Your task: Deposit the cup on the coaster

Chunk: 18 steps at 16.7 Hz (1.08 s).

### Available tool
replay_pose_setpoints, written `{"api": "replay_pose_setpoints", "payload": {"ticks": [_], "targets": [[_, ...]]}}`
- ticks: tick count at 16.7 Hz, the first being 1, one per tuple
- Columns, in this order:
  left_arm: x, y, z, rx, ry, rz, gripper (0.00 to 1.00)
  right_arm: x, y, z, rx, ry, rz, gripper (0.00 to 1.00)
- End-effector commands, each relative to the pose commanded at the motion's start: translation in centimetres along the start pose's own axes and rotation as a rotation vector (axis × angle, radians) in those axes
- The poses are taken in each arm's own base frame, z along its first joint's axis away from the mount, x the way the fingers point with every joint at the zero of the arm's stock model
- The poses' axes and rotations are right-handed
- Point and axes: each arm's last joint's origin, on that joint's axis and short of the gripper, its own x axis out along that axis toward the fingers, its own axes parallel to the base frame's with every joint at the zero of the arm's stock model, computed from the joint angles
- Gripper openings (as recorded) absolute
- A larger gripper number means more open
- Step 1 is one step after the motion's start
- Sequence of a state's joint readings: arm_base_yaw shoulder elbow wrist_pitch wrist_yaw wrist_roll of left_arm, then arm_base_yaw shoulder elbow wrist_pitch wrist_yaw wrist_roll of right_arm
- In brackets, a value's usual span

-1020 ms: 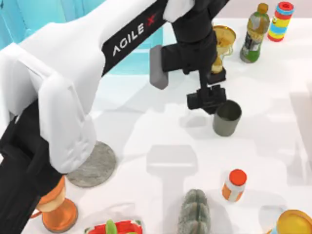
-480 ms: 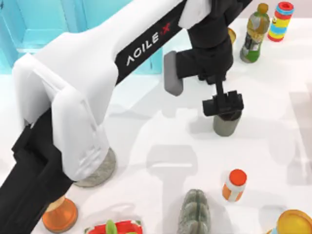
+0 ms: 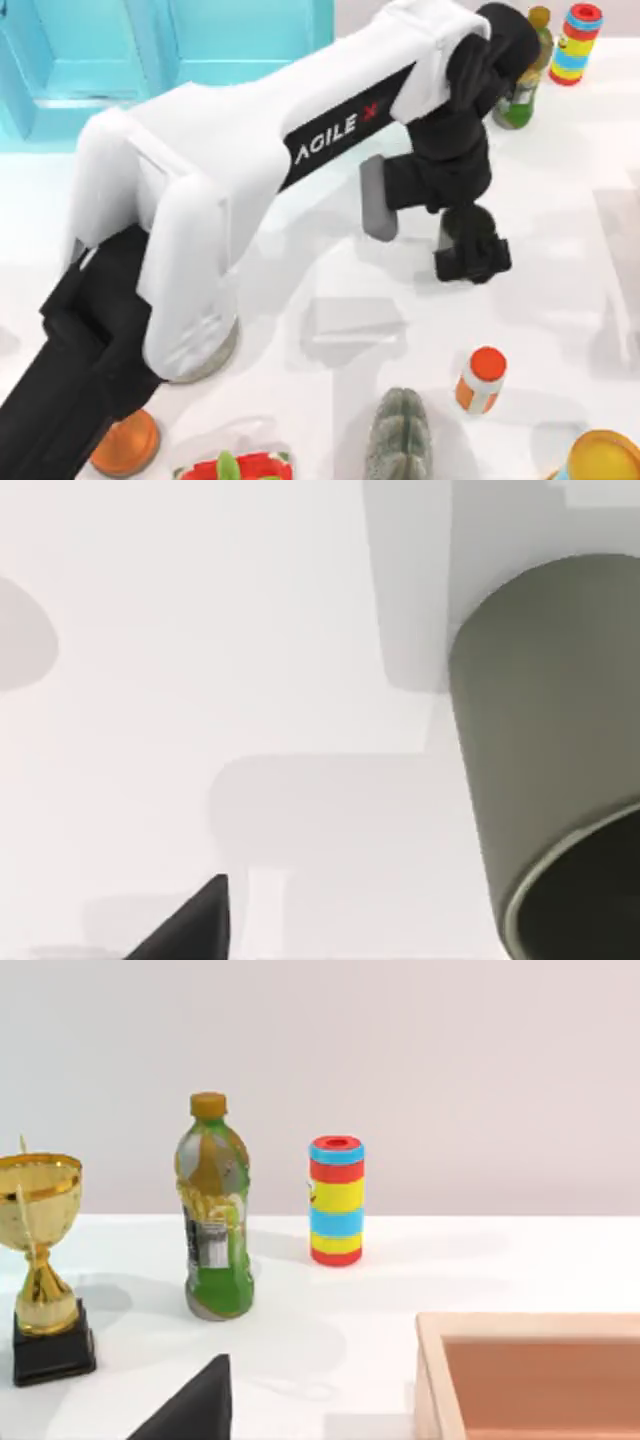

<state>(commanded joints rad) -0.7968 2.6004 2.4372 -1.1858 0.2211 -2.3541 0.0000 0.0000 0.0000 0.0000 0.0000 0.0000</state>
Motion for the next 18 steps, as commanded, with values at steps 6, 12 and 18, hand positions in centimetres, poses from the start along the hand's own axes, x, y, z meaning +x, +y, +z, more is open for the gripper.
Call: {"api": "replay_pose_setpoints", "payload": {"ticks": [6,12,18], "targets": [[2.7,0.4,0.2,-0.003,-0.007,0.007,1.0,0.0,0.0,0.0,0.0,0.0,0.0,1.0],[2.7,0.4,0.2,-0.003,-0.007,0.007,0.62,0.0,0.0,0.0,0.0,0.0,0.0,1.0],[2.7,0.4,0.2,-0.003,-0.007,0.007,0.17,0.0,0.0,0.0,0.0,0.0,0.0,1.0]]}}
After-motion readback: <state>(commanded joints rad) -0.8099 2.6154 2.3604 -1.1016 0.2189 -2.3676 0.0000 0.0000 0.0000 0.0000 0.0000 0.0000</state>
